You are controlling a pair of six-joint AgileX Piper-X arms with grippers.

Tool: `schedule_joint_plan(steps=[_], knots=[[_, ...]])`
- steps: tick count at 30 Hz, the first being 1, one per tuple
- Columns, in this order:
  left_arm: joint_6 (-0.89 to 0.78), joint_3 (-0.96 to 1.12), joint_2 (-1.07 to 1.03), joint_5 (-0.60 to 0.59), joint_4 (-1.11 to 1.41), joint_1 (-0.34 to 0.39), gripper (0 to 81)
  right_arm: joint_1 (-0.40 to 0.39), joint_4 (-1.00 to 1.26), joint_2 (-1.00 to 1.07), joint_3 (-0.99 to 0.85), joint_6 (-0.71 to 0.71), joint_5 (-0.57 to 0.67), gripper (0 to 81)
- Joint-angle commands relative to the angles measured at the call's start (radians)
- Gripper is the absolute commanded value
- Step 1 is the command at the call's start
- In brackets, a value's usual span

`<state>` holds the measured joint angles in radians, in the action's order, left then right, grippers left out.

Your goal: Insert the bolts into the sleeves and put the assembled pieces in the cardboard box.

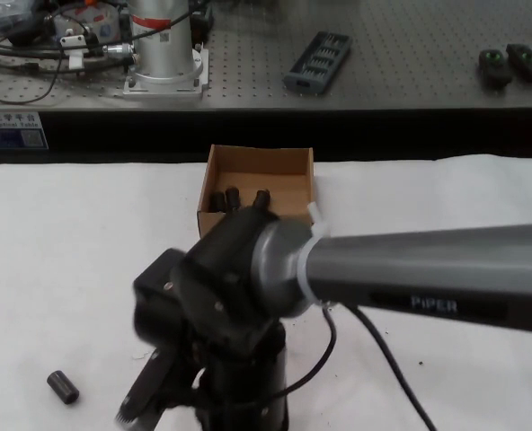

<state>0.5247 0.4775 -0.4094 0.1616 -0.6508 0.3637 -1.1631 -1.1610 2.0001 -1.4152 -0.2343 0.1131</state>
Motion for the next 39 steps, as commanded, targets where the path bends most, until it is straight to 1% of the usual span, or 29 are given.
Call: schedule_joint_plan(steps=[1, 5, 7, 8, 10, 12, 13, 14, 15, 16, 18, 21, 23, 25, 27, 29, 31, 32, 35, 39], knots=[[0.013, 0.01, 0.009, 0.017, 0.001, -0.001, 31.5, -0.016, 0.002, -0.038, 0.004, -0.022, 0.024, 4.4], [0.013, 0.01, 0.009, 0.017, 0.001, -0.001, 31.5, -0.026, 0.019, -0.049, 0.004, -0.051, 0.028, 4.4], [0.013, 0.01, 0.009, 0.017, 0.001, -0.001, 31.5, -0.026, 0.019, -0.049, 0.004, -0.051, 0.052, 1.2], [0.013, 0.01, 0.009, 0.017, 0.001, -0.001, 31.5, -0.026, 0.017, -0.049, 0.004, -0.051, 0.06, 2.6], [0.013, 0.01, 0.009, 0.017, 0.001, -0.001, 31.5, -0.026, 0.017, -0.049, 0.004, -0.051, 0.06, 13.0], [0.013, 0.01, 0.009, 0.013, 0.001, -0.001, 31.5, -0.026, 0.017, -0.053, 0.004, -0.048, 0.044, 27.8], [0.013, 0.01, 0.009, 0.006, 0.001, -0.001, 31.5, -0.026, 0.017, -0.053, 0.004, -0.036, 0.017, 34.3], [0.013, 0.01, 0.009, -0.002, 0.001, -0.001, 31.5, -0.026, 0.019, -0.053, 0.004, -0.013, -0.023, 37.9], [0.013, 0.01, 0.009, -0.02, 0.001, -0.001, 31.5, -0.026, 0.019, -0.053, 0.004, 0.002, -0.063, 39.6], [0.013, 0.01, 0.009, -0.042, 0.001, -0.001, 31.5, -0.026, 0.015, -0.053, 0.004, 0.007, -0.093, 38.9], [0.032, 0.01, 0.009, -0.112, 0.001, -0.001, 31.5, -0.023, 0.003, -0.056, 0.004, 0.01, -0.113, 35.2], [0.078, 0.01, -0.009, -0.29, 0.001, -0.001, 31.5, -0.006, -0.013, -0.077, 0.004, 0.01, -0.119, 28.6], [0.084, 0.01, -0.045, -0.371, -0.001, -0.001, 31.5, 0.021, -0.002, -0.104, 0.004, 0.01, -0.141, 25.3], [0.108, 0.01, -0.095, -0.393, -0.01, -0.001, 31.5, 0.065, 0.027, -0.139, 0.004, 0.02, -0.151, 23.5], [0.188, 0.01, -0.161, -0.413, -0.026, -0.001, 31.9, 0.116, 0.071, -0.185, 0.004, 0.055, -0.152, 23.0], [0.276, 0.01, -0.228, -0.449, -0.028, -0.001, 35.1, 0.183, 0.123, -0.227, 0.004, 0.115, -0.146, 23.0], [0.339, 0.013, -0.298, -0.491, -0.021, -0.001, 37.9, 0.248, 0.162, -0.271, 0.004, 0.169, -0.113, 23.0], [0.353, 0.02, -0.338, -0.506, -0.02, 0.001, 38.2, 0.282, 0.179, -0.288, 0.004, 0.194, -0.073, 23.0], [0.363, 0.046, -0.446, -0.518, -0.004, 0.03, 38.2, 0.367, 0.196, -0.34, 0.004, 0.234, 0.029, 23.0], [0.414, 0.114, -0.59, -0.532, 0.003, 0.089, 38.2, 0.431, 0.207, -0.395, 0.004, 0.234, 0.06, 23.0]])
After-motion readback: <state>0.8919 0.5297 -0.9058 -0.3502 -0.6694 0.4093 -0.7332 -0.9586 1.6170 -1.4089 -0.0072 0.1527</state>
